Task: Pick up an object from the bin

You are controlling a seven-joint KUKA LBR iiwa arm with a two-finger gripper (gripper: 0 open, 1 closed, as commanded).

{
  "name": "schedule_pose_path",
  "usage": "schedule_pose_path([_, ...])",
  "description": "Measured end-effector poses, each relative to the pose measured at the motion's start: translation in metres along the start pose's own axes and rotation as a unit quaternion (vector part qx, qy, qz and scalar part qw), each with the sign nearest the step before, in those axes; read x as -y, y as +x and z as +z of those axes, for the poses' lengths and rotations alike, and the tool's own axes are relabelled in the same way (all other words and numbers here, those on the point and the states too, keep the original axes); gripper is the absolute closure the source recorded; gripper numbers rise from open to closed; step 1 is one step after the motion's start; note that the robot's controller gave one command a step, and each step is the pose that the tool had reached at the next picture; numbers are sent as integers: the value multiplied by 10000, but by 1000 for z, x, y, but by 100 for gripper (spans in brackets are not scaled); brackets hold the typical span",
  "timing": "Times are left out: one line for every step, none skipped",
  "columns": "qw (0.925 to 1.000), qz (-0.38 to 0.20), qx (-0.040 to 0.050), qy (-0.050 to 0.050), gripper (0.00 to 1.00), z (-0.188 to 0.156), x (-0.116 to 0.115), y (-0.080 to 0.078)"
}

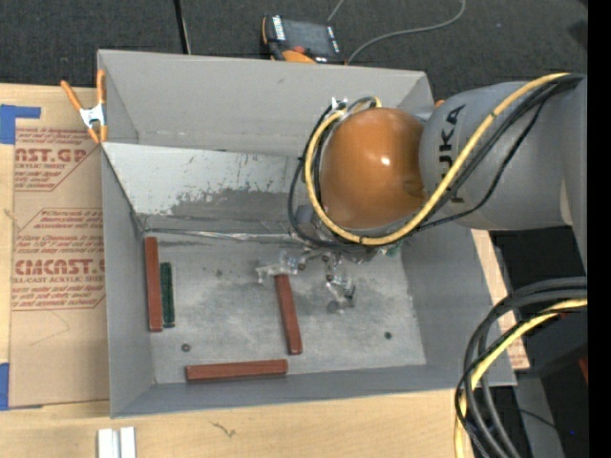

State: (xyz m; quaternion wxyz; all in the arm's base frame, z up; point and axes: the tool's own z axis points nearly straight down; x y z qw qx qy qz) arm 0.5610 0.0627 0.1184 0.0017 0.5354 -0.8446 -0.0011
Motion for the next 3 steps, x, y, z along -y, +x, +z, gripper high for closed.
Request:
schedule_pose_path([9984, -555, 31, 35, 0, 49, 25, -7])
schedule_pose_path([9985, -549, 35, 38, 100, 47, 25, -7])
schedule_pose_path([9912, -1324, 37, 54, 100, -82, 9, -21])
